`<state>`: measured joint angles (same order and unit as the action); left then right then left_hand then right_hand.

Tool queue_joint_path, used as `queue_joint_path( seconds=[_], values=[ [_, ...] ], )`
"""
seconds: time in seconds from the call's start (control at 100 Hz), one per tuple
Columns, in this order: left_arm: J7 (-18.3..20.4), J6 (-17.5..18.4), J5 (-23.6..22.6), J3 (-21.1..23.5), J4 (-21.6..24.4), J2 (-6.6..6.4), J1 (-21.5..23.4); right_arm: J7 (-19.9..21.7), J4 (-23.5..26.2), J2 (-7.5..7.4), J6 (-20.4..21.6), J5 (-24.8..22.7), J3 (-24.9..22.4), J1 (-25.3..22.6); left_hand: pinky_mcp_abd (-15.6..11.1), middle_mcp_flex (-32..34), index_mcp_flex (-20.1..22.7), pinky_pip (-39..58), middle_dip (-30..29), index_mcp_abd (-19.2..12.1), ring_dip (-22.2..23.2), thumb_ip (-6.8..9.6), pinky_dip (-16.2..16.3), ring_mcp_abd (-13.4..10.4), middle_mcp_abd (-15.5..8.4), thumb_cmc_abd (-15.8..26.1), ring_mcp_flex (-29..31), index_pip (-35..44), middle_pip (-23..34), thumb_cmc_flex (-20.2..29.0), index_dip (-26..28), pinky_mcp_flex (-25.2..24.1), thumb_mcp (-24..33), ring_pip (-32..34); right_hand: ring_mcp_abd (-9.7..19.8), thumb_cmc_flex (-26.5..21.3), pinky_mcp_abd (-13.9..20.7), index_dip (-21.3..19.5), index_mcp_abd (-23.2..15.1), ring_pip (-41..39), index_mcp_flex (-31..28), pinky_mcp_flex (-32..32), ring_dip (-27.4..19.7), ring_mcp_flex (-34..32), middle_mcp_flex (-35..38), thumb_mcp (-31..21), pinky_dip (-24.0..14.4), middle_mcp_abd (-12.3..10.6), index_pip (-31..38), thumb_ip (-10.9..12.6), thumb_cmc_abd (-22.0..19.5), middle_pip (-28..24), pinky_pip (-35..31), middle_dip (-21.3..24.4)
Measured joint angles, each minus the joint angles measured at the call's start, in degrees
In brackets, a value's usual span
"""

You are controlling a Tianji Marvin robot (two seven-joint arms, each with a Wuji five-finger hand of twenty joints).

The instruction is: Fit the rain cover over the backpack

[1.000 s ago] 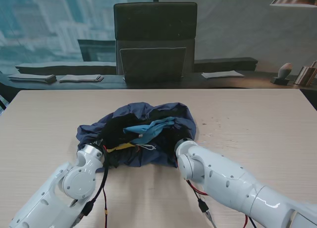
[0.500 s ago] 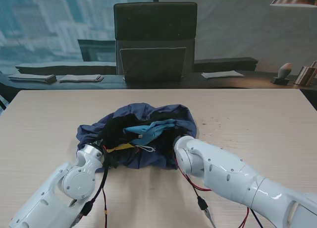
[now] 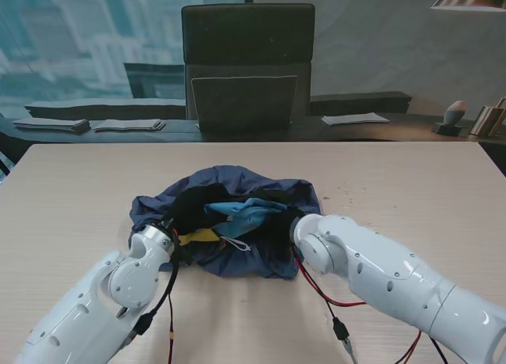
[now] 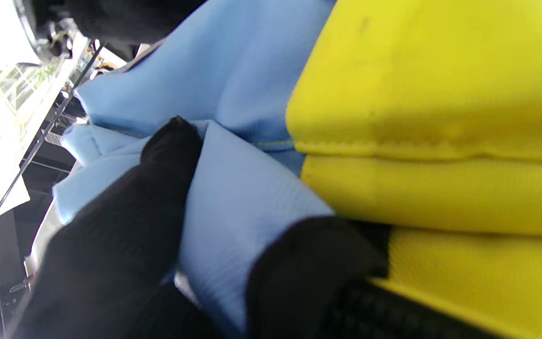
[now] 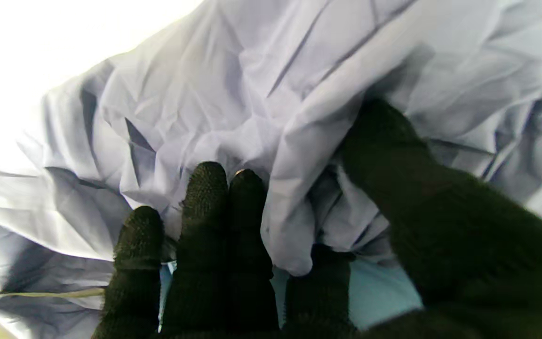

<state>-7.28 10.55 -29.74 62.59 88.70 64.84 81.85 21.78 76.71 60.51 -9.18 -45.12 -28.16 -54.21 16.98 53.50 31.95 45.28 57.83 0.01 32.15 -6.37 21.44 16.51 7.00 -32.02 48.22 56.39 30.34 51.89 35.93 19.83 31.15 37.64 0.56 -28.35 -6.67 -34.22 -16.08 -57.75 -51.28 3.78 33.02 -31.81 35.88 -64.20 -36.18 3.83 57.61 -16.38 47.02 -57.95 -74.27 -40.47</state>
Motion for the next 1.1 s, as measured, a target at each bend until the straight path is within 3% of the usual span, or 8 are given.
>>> queue_joint_path(
  seconds=[0.08, 0.21, 0.28, 0.49, 0.82, 0.99, 1.04, 1.1],
  values=[
    [1.32, 1.11, 0.23, -2.12, -2.88, -0.12, -2.98, 0.11, 0.23, -0.56, 6.36, 0.19, -3.41, -1.60, -0.72, 0.56, 0.02, 0.33, 0.00, -1.42, 0.00, 0.00, 0.03, 0.00, -0.59, 0.00, 0.00, 0.57, 0.00, -0.61, 0.78, -0.10, 0.05, 0.00, 1.09, 0.10, -0.15, -2.12, -0.05, 8.10, -0.84, -2.55, -3.05, 1.92, 3.22, -1.80, 1.61, -1.56, -0.07, 0.01, 0.02, 7.52, 2.76, 9.36],
    [5.00, 2.56, 0.98, -5.23, -6.77, -0.48, -7.56, 1.05, 0.67, -1.67, 11.21, 0.40, -5.99, -3.13, -0.74, 0.61, 0.02, 1.59, -0.04, -3.63, 0.00, 0.00, 0.69, -0.05, -0.67, 0.00, 0.00, 1.32, 0.01, -1.52, 1.37, -0.23, 0.06, 0.00, 1.24, 0.10, -1.58, -6.45, -0.62, 15.59, -1.56, -2.36, -7.40, -5.36, 22.89, -1.80, 4.47, -1.63, -1.14, 0.01, -0.13, 15.51, 3.99, 17.87],
    [5.39, 2.71, 1.62, -6.68, -8.37, -0.50, -9.22, 0.81, 0.88, -1.67, 11.27, 1.58, -8.46, -4.76, -0.74, 0.61, 0.02, 2.19, -0.05, -4.24, 0.00, 0.00, 0.75, -0.08, -0.69, 0.01, 0.00, 1.34, 0.01, -1.86, 1.37, -0.54, 0.06, 0.00, 0.82, -0.31, -2.32, -7.14, -0.65, 16.00, -2.18, -1.78, -7.98, -9.36, 28.94, -1.80, 5.77, -1.33, -1.26, 0.01, -0.13, 14.88, 4.11, 17.62],
    [6.80, 4.18, 1.69, -9.33, -13.17, -0.39, -12.72, 1.78, 1.88, -1.73, 11.27, 6.04, -12.28, -7.93, -1.10, 0.63, 0.02, 2.30, -0.07, -6.82, 0.00, -0.01, 1.32, -0.64, -1.35, 0.03, 0.00, 1.44, 0.01, -2.95, 1.37, -0.60, 0.06, 0.00, -0.44, -3.01, -3.87, -7.41, 1.32, 8.48, -2.16, -1.66, -4.97, -12.87, 31.18, -1.81, 9.14, 1.13, -1.26, -0.13, -0.85, 0.50, 4.89, 5.42],
    [7.94, 8.72, 3.47, -15.91, -23.42, 0.09, -20.04, 7.69, 10.00, -3.58, 22.03, 2.27, -22.09, -15.27, -1.47, 1.41, 1.03, 3.73, -0.84, -7.95, -0.01, -0.56, 2.00, -0.70, -1.37, 0.04, 0.57, 1.44, 0.03, -3.80, 1.12, -0.81, 0.06, 0.00, -1.12, -3.49, -4.47, -4.36, 3.11, 3.34, -2.13, -1.05, -1.53, -12.84, 31.19, -5.29, 10.14, 2.07, -1.57, -0.24, -0.86, -1.76, 4.90, 4.48],
    [8.10, 10.02, 3.37, -19.35, -26.82, 0.73, -22.70, 7.52, 14.17, -3.71, 25.62, 1.21, -27.24, -19.86, -1.62, 2.13, 1.12, 4.40, -1.52, -7.95, -0.02, -0.56, 2.31, -0.81, -1.98, 0.04, 0.68, 1.40, 0.04, -3.80, 0.65, -1.44, 0.06, 0.00, 0.19, -2.24, -3.21, -11.75, 1.58, 3.43, -2.12, -3.83, -1.28, -7.67, 25.47, -5.97, 10.32, 0.46, -4.51, -0.65, -1.59, 1.00, 7.63, 0.95],
    [8.09, 10.33, 3.36, -19.60, -27.36, 0.95, -22.98, 6.55, 14.43, -3.70, 25.58, 1.40, -27.72, -20.58, -1.76, 2.13, 1.13, 4.53, -1.58, -7.95, -0.04, -0.56, 2.75, -0.82, -1.98, 0.04, 0.68, 1.40, 0.04, -3.80, 0.58, -1.91, 0.06, 0.00, 0.76, -2.23, -2.68, -14.42, 0.87, 7.71, -2.11, -4.62, -2.88, -5.87, 22.48, -6.09, 9.89, -0.10, -5.66, -0.66, -2.03, 6.57, 8.60, 0.47],
    [8.03, 10.44, 3.40, -19.72, -27.57, 1.06, -23.05, 5.53, 14.44, -3.69, 25.31, 1.76, -28.07, -21.11, -2.05, 2.13, 1.14, 5.11, -1.75, -7.95, -0.05, -0.56, 2.83, -1.53, -2.00, 0.04, 0.69, 1.39, 0.04, -3.80, 0.55, -2.09, 0.06, 0.00, 1.36, -2.23, -2.08, -15.94, 0.86, 14.04, -2.07, -5.49, -6.25, -4.77, 21.71, -5.92, 9.89, -0.32, -6.27, -0.68, -2.94, 14.59, 9.84, 6.20]
  ],
)
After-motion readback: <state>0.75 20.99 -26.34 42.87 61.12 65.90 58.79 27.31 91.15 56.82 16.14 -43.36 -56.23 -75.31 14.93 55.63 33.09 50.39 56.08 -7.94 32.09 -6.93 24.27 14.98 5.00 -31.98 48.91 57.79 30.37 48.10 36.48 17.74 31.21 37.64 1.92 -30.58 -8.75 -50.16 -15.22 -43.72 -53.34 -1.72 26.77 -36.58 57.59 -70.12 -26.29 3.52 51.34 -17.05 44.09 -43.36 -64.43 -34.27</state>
